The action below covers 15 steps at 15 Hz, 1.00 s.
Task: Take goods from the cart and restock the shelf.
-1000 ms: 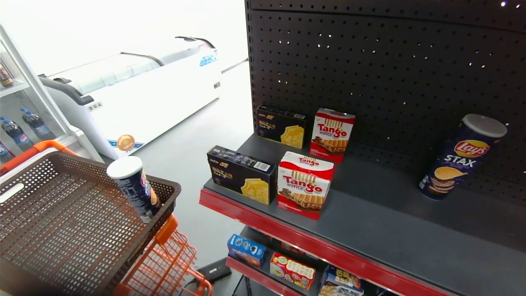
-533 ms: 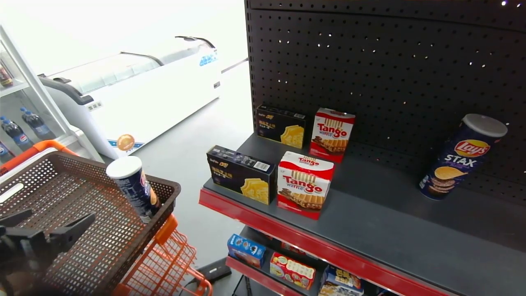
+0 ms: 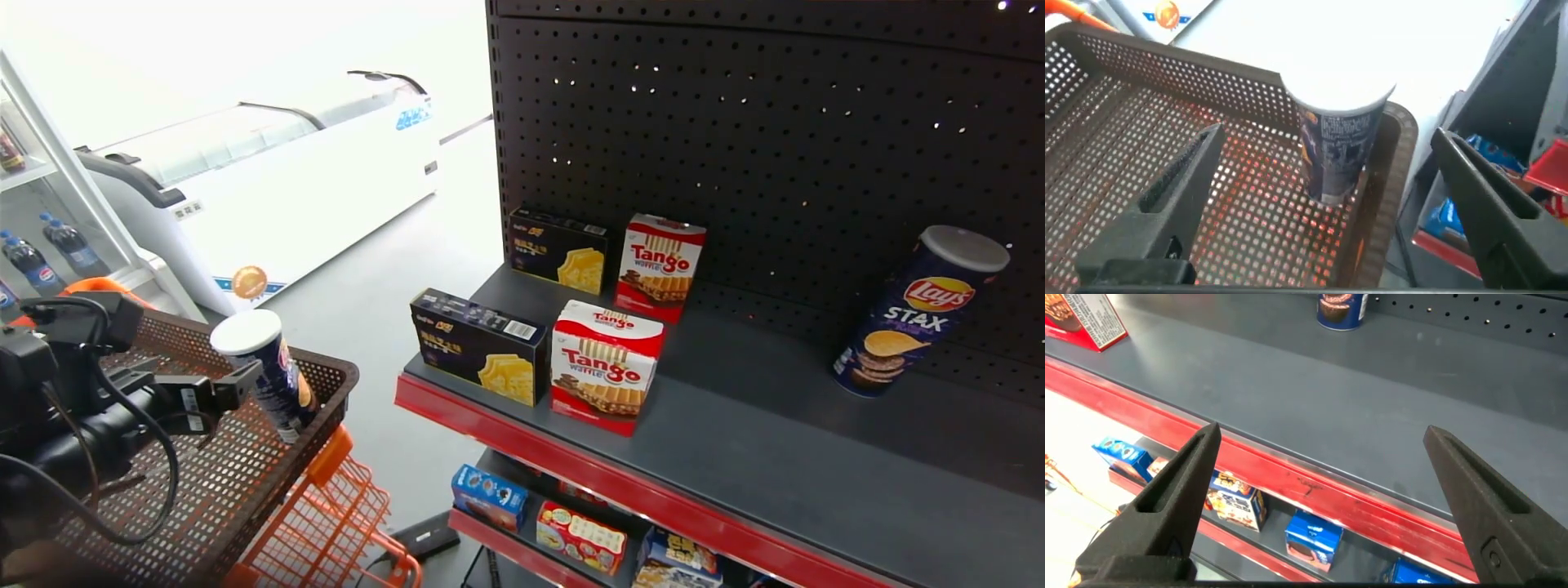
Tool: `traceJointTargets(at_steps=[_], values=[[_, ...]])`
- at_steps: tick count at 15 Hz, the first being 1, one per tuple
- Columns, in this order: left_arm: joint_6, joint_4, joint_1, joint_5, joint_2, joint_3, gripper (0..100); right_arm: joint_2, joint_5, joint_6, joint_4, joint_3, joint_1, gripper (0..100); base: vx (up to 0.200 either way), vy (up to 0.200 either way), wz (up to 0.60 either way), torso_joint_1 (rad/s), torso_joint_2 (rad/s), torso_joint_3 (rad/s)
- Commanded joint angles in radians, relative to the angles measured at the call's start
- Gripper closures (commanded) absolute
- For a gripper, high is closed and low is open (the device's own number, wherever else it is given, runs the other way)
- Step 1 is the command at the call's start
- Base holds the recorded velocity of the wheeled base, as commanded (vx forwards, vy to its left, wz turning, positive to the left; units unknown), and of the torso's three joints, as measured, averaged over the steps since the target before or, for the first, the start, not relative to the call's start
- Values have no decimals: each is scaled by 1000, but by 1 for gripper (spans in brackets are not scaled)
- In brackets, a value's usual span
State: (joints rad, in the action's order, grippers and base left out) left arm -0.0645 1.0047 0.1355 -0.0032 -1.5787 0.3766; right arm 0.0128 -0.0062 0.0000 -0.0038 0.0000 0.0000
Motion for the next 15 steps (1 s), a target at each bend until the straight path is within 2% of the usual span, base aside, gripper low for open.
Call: traceJointTargets(at_steps=[1,5,7,10,15], values=[[-26,134,-8,3,-181,-15,0,0,0,0,-1,0,0,0,0,0,0,0,0,0],[-34,305,7,5,-337,1,0,0,0,0,-1,0,0,0,0,0,0,0,0,0],[-34,359,30,5,-405,36,0,0,2,0,-1,0,0,0,0,0,0,0,0,0],[-32,399,45,5,-486,102,0,0,0,0,-1,0,0,0,0,0,0,0,0,0],[-26,404,44,5,-564,156,0,0,0,0,-1,0,0,0,0,0,0,0,0,0]])
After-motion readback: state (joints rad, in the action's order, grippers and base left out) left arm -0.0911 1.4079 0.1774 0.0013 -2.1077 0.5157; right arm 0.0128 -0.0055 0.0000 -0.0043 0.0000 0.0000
